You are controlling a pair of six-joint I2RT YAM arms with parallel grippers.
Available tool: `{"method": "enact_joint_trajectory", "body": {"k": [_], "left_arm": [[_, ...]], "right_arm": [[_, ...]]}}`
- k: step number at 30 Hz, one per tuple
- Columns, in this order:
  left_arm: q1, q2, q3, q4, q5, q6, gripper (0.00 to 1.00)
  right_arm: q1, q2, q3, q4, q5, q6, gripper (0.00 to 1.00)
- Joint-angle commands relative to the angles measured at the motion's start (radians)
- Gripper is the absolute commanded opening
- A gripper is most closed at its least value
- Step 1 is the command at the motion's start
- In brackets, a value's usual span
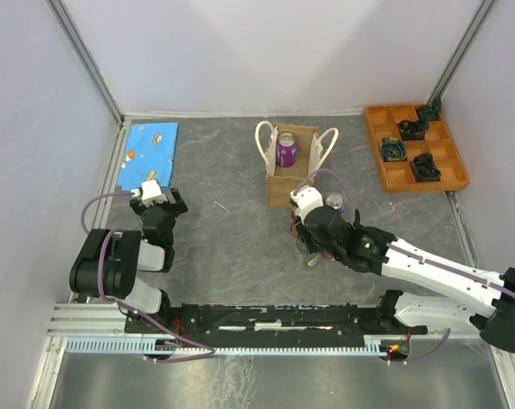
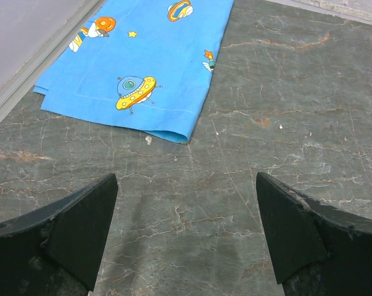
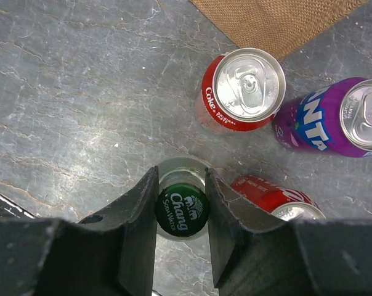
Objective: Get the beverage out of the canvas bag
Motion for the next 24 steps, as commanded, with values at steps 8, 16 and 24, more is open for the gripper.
{"method": "enact_joint_trajectory", "body": {"k": [8, 16, 24], "left_arm": [[-0.002, 0.006, 0.019, 0.036, -0.021, 0.051, 0.99], [-0.002, 0.006, 0.020, 0.036, -0.021, 0.051, 0.99], [-0.002, 0.007, 0.020, 0.036, -0.022, 0.052, 0.99]], "right_arm": [[0.003, -0.035, -0.017, 0.203, 0.054, 0.049, 0.00], [0.003, -0.030, -0.017, 0.165, 0.058, 0.056, 0.01], [0.003, -0.022, -0.003, 0.107, 0.034, 0.068, 0.42]]}}
